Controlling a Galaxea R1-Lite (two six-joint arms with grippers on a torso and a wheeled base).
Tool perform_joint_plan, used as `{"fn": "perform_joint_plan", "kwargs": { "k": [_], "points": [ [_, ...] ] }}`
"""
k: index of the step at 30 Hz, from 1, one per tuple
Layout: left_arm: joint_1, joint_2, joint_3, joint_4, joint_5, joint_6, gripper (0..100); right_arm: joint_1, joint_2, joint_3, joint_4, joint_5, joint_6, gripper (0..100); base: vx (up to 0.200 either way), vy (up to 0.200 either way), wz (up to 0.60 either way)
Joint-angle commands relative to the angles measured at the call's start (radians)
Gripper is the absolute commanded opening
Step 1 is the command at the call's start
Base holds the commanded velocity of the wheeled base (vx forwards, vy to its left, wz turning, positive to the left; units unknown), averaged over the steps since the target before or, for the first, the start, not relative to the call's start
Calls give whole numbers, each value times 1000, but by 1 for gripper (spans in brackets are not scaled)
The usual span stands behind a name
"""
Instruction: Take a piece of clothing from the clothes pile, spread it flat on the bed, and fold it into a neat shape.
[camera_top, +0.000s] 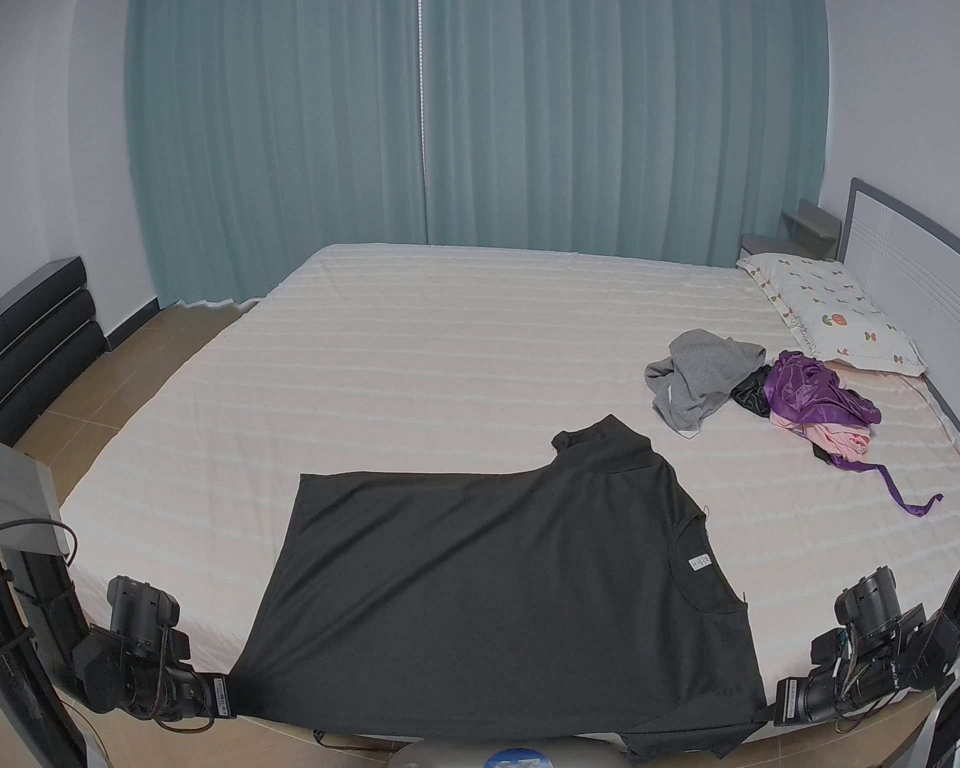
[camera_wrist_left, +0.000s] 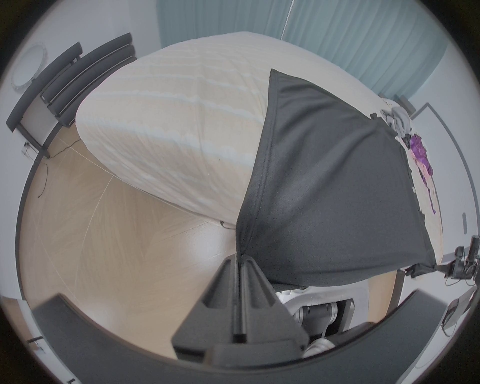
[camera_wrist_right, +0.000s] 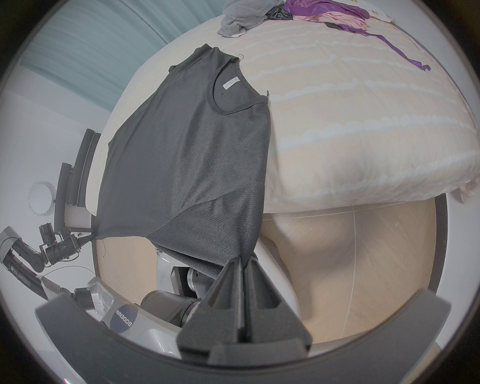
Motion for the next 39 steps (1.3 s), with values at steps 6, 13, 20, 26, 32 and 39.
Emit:
{"fn": "perform_joint_plan", "kwargs": {
  "k": [6,13,20,26,32,39],
  "points": [
    [-4,-115,17,127,17,75,0,-2,-105,18,107,1,-61,0,0,0,0],
    [-4,-156,6,142,31,86,0,-8,-149,18,107,2,-70,0,0,0,0],
    [-4,-201,-79,139,32,-37,0,-22,-119,-5,-39,-2,-55,0,0,0,0],
    [-8,-215,-164,141,34,-178,0,-39,-62,-105,-83,-2,-41,0,0,0,0],
    [-36,-210,-211,142,34,-282,0,-39,-11,-183,-83,-4,-35,0,0,0,0],
    [-74,-179,-237,144,66,-356,0,-41,-1,-205,-83,-4,-35,0,0,0,0]
  ]
}}
